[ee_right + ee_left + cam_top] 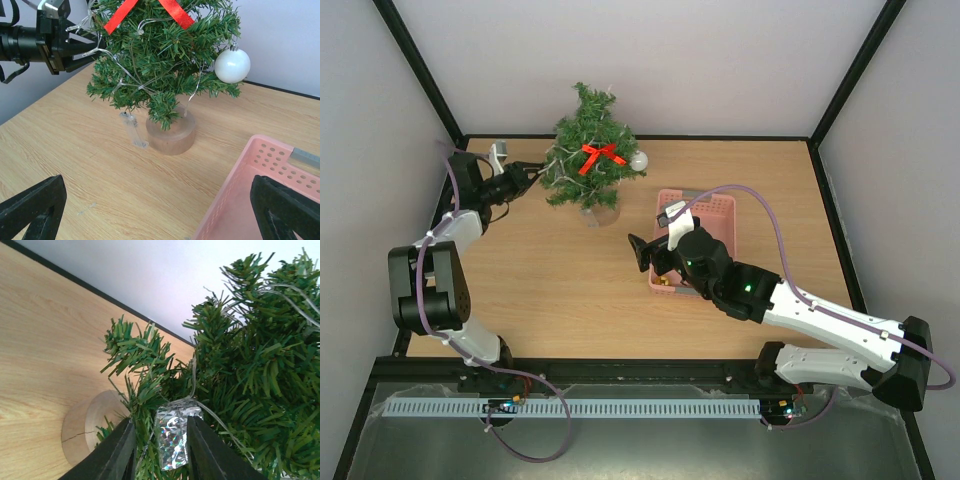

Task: Decorate the small christmas tree
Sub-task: Adjust the Christmas tree at the center of the board.

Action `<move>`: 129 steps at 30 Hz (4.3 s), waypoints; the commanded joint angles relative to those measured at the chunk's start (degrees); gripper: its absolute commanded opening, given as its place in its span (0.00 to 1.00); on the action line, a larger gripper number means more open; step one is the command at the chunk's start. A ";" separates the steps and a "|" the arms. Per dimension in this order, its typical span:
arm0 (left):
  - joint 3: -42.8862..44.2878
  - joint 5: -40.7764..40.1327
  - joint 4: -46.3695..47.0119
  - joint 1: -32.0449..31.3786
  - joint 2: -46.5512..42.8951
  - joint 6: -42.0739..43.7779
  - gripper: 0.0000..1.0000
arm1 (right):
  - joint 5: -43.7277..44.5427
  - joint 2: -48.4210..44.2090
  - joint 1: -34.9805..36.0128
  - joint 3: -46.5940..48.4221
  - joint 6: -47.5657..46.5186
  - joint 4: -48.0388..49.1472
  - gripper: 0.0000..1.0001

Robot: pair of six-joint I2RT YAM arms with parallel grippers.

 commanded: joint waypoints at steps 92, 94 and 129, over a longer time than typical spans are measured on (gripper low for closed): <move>-12.51 -10.44 -9.30 -9.91 -17.33 -3.43 0.05 | 2.04 -3.06 -1.26 -0.46 4.90 -2.29 0.89; -13.45 -11.05 -9.17 -10.84 -18.18 -3.89 0.05 | 1.92 -2.92 -1.34 -0.37 4.91 -2.29 0.89; -9.02 -25.94 -24.67 -14.62 -32.61 2.37 0.66 | -8.46 4.12 -16.50 2.53 8.15 -14.31 0.73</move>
